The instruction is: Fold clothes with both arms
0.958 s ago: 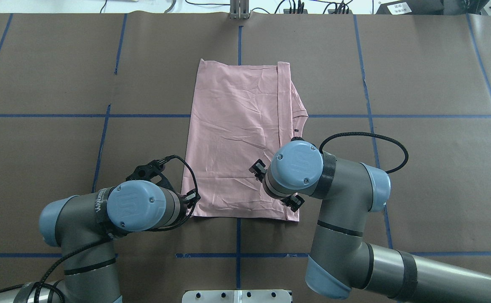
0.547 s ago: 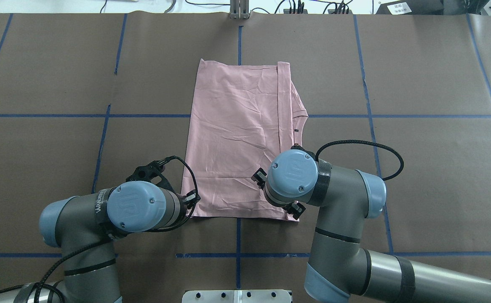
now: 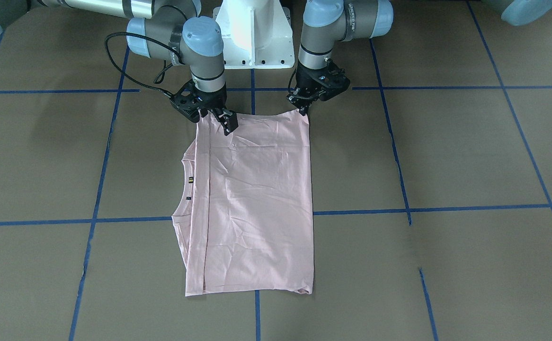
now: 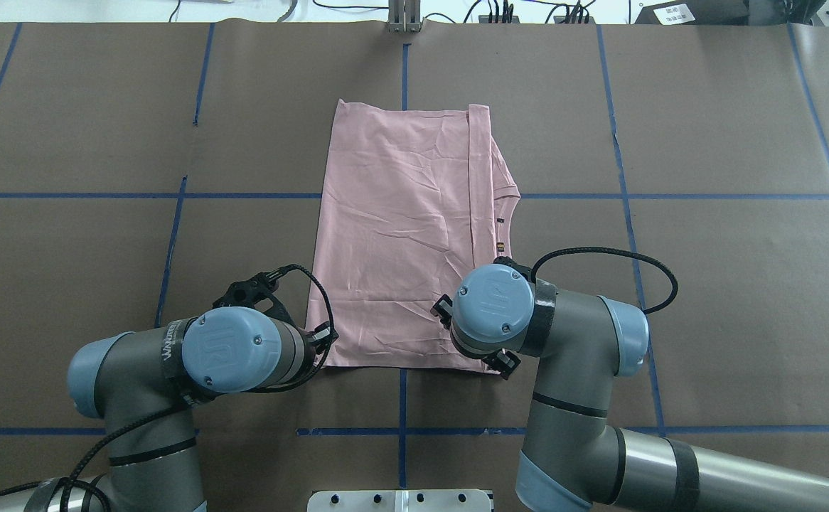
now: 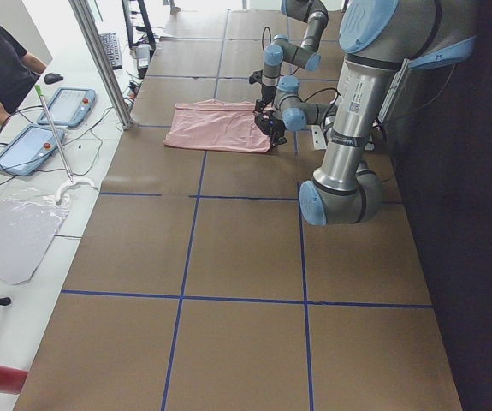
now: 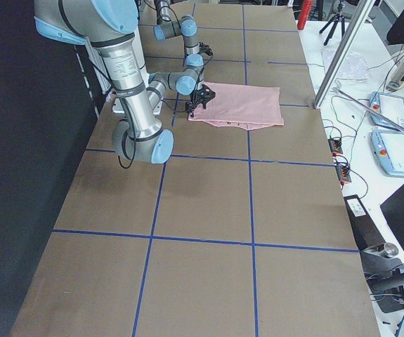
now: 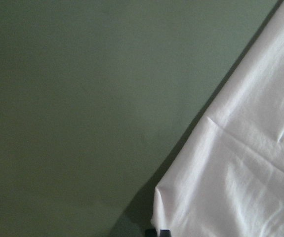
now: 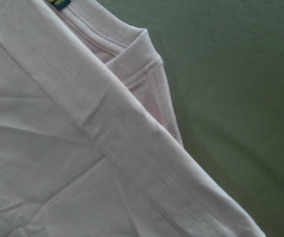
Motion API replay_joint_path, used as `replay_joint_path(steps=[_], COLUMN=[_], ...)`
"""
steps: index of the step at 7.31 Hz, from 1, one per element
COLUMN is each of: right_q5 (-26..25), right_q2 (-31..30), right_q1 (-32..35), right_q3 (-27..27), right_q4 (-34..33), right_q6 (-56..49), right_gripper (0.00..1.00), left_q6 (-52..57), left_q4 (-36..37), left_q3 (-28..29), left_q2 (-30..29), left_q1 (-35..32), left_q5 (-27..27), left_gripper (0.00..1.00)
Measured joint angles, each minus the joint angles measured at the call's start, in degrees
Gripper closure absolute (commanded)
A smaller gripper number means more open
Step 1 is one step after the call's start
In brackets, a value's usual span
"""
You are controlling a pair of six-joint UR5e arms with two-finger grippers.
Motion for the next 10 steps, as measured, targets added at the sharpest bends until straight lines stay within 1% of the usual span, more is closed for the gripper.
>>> replay_joint_path(steps=[2,3,4,5,6,7,10], right_q5=[0.09,0.09,0.07,0.1,0.22,0.29,0.12], right_q2=[-0.17,-0.19,-0.17,-0.05,0.06,0.09,0.4], right_q1=[-0.19,-0.33,-0.42,-0.42,-0.43,-0.44,-0.4], right_q3=[0.08,0.08,0.07,0.08,0.15,0.18,0.32], right_q4=[-0.87,-1.0,-1.05,-1.05,-1.11,-1.06,-1.07], right_q6=[-0.05,-0.02,0.0,-0.02,-0.09,-0.14,-0.07], right_gripper=[0.01,0.23,0.63,0.84,0.97,1.0,1.0], left_q6=[-0.01,0.0,-0.01,-0.02,-0.02,0.02,0.05], left_q4=[0.0,0.0,0.0,0.0,-0.02,-0.04,0.0], left_q3=[0.1,0.13,0.13,0.13,0.13,0.13,0.13], left_q2=[0.0,0.0,0.0,-0.01,-0.05,-0.07,-0.09], left_q1=[0.03,0.06,0.07,0.08,0.09,0.08,-0.04], left_q5=[0.03,0.03,0.03,0.03,0.05,0.09,0.12], left_gripper=[1.0,1.0,1.0,1.0,1.0,1.0,1.0])
